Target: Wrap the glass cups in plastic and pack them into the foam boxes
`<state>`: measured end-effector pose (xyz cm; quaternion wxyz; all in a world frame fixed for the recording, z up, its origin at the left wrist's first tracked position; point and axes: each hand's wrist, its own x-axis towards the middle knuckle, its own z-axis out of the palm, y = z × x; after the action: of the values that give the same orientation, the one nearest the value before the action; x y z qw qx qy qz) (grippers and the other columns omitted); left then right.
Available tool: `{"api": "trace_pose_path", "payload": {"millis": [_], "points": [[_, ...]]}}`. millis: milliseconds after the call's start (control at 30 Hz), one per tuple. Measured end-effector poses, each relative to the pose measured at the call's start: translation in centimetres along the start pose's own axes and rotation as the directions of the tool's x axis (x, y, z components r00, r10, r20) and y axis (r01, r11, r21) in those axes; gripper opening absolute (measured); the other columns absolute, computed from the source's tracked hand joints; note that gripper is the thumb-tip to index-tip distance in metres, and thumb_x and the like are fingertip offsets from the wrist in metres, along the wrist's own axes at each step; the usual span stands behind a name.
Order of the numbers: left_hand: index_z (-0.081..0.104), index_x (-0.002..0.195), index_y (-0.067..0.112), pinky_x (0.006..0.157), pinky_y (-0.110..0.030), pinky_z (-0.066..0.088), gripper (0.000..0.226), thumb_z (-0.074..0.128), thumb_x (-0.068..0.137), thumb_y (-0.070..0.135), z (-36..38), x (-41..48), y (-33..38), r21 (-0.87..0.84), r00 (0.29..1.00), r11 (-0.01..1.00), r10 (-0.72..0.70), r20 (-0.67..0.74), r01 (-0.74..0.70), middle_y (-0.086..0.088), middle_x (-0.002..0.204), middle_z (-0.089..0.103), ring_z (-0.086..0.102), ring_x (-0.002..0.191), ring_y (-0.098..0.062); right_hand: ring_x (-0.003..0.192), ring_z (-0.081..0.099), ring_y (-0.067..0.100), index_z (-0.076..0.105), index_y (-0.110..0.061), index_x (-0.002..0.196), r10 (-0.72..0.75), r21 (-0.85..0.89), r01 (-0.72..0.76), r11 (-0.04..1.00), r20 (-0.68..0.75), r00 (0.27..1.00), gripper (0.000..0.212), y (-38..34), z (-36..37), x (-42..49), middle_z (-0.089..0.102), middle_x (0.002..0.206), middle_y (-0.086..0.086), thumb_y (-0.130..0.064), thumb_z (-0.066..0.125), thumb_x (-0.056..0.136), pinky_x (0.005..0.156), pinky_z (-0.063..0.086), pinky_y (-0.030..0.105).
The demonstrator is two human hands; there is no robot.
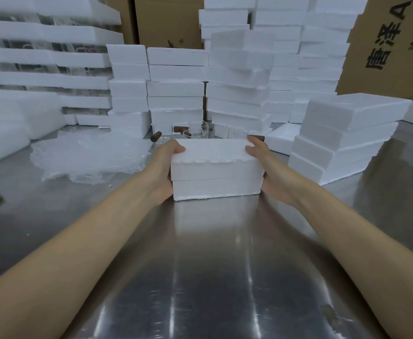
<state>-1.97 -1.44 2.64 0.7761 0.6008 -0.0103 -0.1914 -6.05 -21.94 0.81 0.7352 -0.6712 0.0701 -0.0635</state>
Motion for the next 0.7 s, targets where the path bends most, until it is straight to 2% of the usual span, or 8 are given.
{"api": "trace_pose_path", "payload": {"millis": [167, 233, 333, 433, 533, 567, 633, 700], "points": [[0.046, 0.111, 0.018, 0.106, -0.047, 0.038, 0.028, 0.044, 0.083, 0.015, 0.0, 0.2, 0.8, -0.09, 0.989, 0.995, -0.025, 0.143, 0.038, -0.008, 0.11, 0.038, 0.044, 0.099, -0.033, 0.119, 0.055, 0.013, 0.039, -0.037, 0.143, 0.016, 0.128, -0.015, 0.992, -0.013, 1.0, 0.05, -0.4, -0.8, 0.0, 0.051, 0.137, -0.01, -0.033, 0.053, 0.095, 0.09, 0.05, 0.034], [0.051, 0.119, 0.017, 0.091, -0.046, 0.051, 0.034, 0.046, 0.085, 0.019, 0.2, -0.2, 1.0, -0.073, 0.983, 0.994, -0.064, 0.172, 0.078, -0.012, 0.112, 0.048, 0.056, 0.104, -0.032, 0.117, 0.056, 0.013, 0.042, -0.039, 0.14, 0.027, 0.131, -0.022, 0.991, -0.031, 0.999, 0.049, -0.6, -1.0, 0.1, 0.054, 0.134, -0.01, -0.032, 0.054, 0.093, 0.084, 0.052, 0.033], [0.055, 0.118, 0.021, 0.056, -0.037, 0.056, 0.034, 0.047, 0.086, 0.027, 0.2, -0.5, 1.3, 0.017, 0.977, 0.995, -0.097, 0.189, 0.096, -0.008, 0.107, 0.06, 0.065, 0.087, -0.027, 0.115, 0.059, 0.014, 0.049, -0.039, 0.135, 0.023, 0.201, -0.015, 0.979, -0.039, 0.999, 0.045, -0.5, -1.1, 0.4, 0.057, 0.131, -0.01, -0.031, 0.057, 0.092, 0.081, 0.053, 0.032], [0.057, 0.113, 0.023, 0.054, -0.039, 0.055, 0.029, 0.052, 0.085, 0.028, 0.0, -0.9, 2.0, 0.023, 0.983, 0.997, -0.079, 0.168, 0.077, -0.005, 0.099, 0.062, 0.066, 0.078, -0.025, 0.113, 0.061, 0.014, 0.054, -0.038, 0.131, 0.002, 0.265, 0.006, 0.964, -0.033, 0.999, 0.04, 0.0, -0.7, 0.5, 0.061, 0.127, -0.01, -0.031, 0.057, 0.091, 0.086, 0.053, 0.033], [0.057, 0.106, 0.023, 0.056, -0.041, 0.056, 0.024, 0.056, 0.082, 0.022, -0.2, -1.0, 2.3, -0.008, 0.989, 0.998, -0.054, 0.136, 0.056, -0.002, 0.089, 0.062, 0.067, 0.072, -0.023, 0.105, 0.067, 0.017, 0.072, -0.035, 0.106, -0.022, 0.342, 0.02, 0.94, 0.002, 1.0, 0.024, 0.4, -0.1, 0.6, 0.07, 0.114, -0.005, -0.041, 0.056, 0.09, 0.079, 0.057, 0.033], [0.058, 0.104, 0.022, 0.054, -0.039, 0.056, 0.023, 0.057, 0.081, 0.021, 0.0, -1.3, 2.5, -0.015, 0.992, 0.999, -0.044, 0.117, 0.046, 0.0, 0.084, 0.062, 0.068, 0.064, -0.02, 0.107, 0.066, 0.019, 0.073, -0.031, 0.105, -0.038, 0.395, 0.031, 0.918, 0.009, 0.999, 0.032, 0.5, 0.0, 0.5, 0.07, 0.114, -0.001, -0.049, 0.05, 0.091, 0.083, 0.056, 0.035], [0.054, 0.097, 0.021, 0.043, -0.031, 0.051, 0.016, 0.057, 0.081, 0.02, 0.7, -1.9, 3.1, -0.05, 0.997, 0.998, -0.018, 0.08, 0.022, 0.003, 0.072, 0.055, 0.062, 0.044, -0.014, 0.12, 0.058, 0.024, 0.062, -0.021, 0.124, -0.05, 0.513, 0.047, 0.857, -0.007, 0.999, 0.057, 0.7, -0.3, 0.9, 0.063, 0.127, 0.006, -0.058, 0.028, 0.096, 0.102, 0.044, 0.039], [0.045, 0.084, 0.02, 0.042, -0.024, 0.047, 0.011, 0.056, 0.082, 0.02, 2.5, -2.4, 4.3, -0.093, 0.998, 0.995, 0.028, 0.064, -0.022, 0.004, 0.063, 0.048, 0.054, 0.036, -0.014, 0.124, 0.053, 0.027, 0.054, -0.017, 0.127, -0.049, 0.49, 0.078, 0.868, -0.071, 0.996, 0.058, 0.8, -0.5, 1.3, 0.06, 0.129, 0.01, -0.055, 0.019, 0.1, 0.108, 0.038, 0.036]]}}
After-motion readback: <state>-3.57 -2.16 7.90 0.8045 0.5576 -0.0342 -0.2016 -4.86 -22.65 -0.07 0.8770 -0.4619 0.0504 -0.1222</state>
